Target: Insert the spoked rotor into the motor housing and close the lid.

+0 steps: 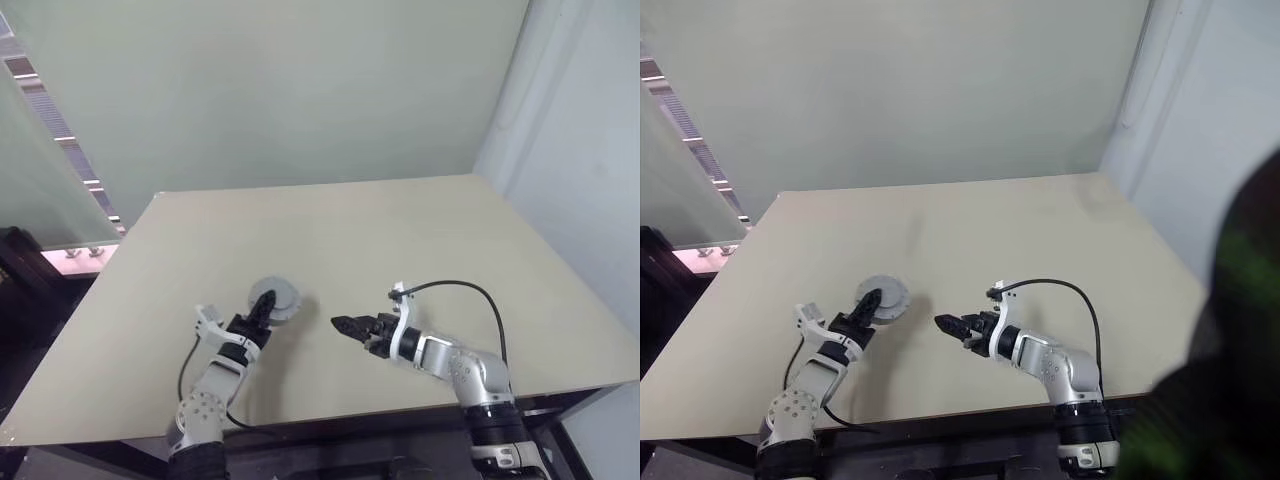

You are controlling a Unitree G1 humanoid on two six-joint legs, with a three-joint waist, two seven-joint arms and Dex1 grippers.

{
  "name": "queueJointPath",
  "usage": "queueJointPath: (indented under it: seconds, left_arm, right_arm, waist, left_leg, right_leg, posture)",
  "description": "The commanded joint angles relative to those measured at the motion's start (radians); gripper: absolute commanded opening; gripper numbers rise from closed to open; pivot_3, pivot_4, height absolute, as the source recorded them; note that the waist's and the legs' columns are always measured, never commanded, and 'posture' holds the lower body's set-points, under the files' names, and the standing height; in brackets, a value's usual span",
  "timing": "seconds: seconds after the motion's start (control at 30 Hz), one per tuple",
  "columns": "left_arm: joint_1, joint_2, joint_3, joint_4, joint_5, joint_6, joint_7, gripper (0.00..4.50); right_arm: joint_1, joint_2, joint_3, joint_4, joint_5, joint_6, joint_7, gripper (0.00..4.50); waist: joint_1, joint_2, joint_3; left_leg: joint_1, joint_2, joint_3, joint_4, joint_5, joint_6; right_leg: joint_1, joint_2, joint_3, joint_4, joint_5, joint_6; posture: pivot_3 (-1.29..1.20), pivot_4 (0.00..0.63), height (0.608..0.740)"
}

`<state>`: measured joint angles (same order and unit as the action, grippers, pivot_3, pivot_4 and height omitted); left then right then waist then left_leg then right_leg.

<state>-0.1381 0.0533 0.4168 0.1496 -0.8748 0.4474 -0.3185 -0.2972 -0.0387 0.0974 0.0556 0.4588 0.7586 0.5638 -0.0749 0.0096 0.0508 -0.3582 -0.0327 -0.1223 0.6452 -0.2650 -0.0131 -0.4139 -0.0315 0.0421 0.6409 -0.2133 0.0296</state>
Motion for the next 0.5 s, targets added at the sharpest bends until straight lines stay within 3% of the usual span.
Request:
queueJointPath:
  seconds: [0.03, 0.23, 0.5]
  left_arm:
    - [-0.056, 0.053, -0.001, 0.016, 0.102, -0.118, -0.018, 2.01]
    - [-0.094, 0.106, 0.011, 0.116, 0.188, -0.193, -0.015, 2.01]
    - [-0.108, 0.114, 0.023, 0.193, 0.249, -0.252, 0.003, 2.01]
  right_arm:
    - [0.002, -0.041, 0.121, -0.042, -0.127, -0.246, 0.069, 4.50]
    - [0.003, -0.089, 0.218, -0.005, -0.243, -0.431, 0.107, 4.50]
    - [0.015, -0.111, 0.259, 0.005, -0.301, -0.497, 0.124, 4.50]
  waist:
    - [0.001, -0.002, 0.001]
    - [0.007, -0.009, 0.000]
    - [0.026, -0.015, 0.000]
  left_leg:
    - [0.000, 0.000, 0.000, 0.000, 0.000, 0.000]
    - [0.000, -0.001, -0.001, 0.001, 0.000, 0.000]
    - [0.000, -0.001, -0.002, 0.001, 0.000, 0.000]
  right_leg:
    - [0.000, 0.000, 0.000, 0.000, 0.000, 0.000]
    - [0.001, -0.001, 0.000, 0.000, 0.000, 0.000]
    - [0.001, -0.001, -0.001, 0.000, 0.000, 0.000]
  posture:
    - [0.00, 0.000, 0.740]
    - [0.00, 0.000, 0.740]
    - [0.00, 0.000, 0.740]
